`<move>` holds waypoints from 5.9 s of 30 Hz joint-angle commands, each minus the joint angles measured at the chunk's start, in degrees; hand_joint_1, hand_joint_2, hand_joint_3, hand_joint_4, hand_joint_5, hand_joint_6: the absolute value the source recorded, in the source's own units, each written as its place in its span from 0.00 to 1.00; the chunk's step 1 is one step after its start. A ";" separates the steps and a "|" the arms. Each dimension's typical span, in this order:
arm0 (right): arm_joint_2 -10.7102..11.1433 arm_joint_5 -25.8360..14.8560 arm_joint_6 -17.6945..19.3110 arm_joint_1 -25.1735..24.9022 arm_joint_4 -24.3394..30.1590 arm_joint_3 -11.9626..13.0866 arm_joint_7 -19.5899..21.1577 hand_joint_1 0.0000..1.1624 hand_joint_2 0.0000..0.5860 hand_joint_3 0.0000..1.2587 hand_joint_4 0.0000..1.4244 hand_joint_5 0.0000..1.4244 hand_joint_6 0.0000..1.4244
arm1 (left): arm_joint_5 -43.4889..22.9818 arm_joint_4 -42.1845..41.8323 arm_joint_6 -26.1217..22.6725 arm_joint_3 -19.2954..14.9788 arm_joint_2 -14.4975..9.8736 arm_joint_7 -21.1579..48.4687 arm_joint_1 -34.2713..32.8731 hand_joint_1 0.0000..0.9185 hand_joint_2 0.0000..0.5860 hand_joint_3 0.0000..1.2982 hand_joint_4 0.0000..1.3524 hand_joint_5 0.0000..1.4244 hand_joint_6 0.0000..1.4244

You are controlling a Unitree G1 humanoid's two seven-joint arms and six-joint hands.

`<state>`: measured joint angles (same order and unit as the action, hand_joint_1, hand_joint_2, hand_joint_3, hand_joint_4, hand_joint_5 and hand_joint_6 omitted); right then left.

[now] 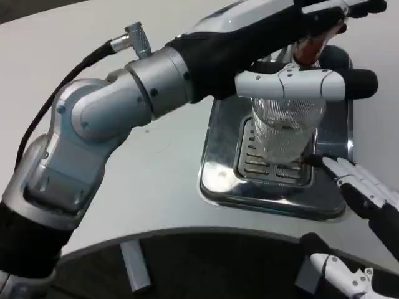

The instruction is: Grasp the cup under the faucet to collect the drink, then remove the cup.

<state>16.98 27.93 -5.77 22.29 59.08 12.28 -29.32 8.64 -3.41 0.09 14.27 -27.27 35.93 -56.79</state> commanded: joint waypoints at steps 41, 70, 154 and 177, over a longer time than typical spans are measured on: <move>-6.27 -1.55 -8.48 -5.42 -4.80 -10.42 11.88 0.41 0.61 0.01 0.00 0.00 0.06 | 7.06 2.17 4.66 2.52 -4.25 3.36 1.60 0.00 0.09 0.06 0.00 0.05 0.12; -9.74 -0.39 -7.94 -12.12 -13.23 -16.13 20.38 0.49 0.52 0.00 0.00 0.00 0.03 | 8.25 5.20 8.44 2.44 -4.93 3.08 1.33 0.00 0.08 0.06 0.00 0.04 0.12; -17.39 -0.19 -8.77 -26.81 -31.09 -20.52 33.31 0.53 0.46 0.00 0.00 0.00 0.00 | 8.20 3.40 10.42 2.47 -7.29 4.29 1.29 0.00 0.09 0.07 0.00 0.03 0.12; -17.41 -0.84 -7.90 -31.45 -37.84 -20.37 35.92 0.54 0.45 0.00 0.00 0.00 0.00 | 8.21 6.37 12.23 2.27 -7.12 3.86 -0.07 0.00 0.10 0.07 0.00 0.03 0.12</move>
<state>0.03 27.62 -14.49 -8.97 22.49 -8.02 5.61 14.34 0.67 13.03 14.84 -32.79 36.73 -59.05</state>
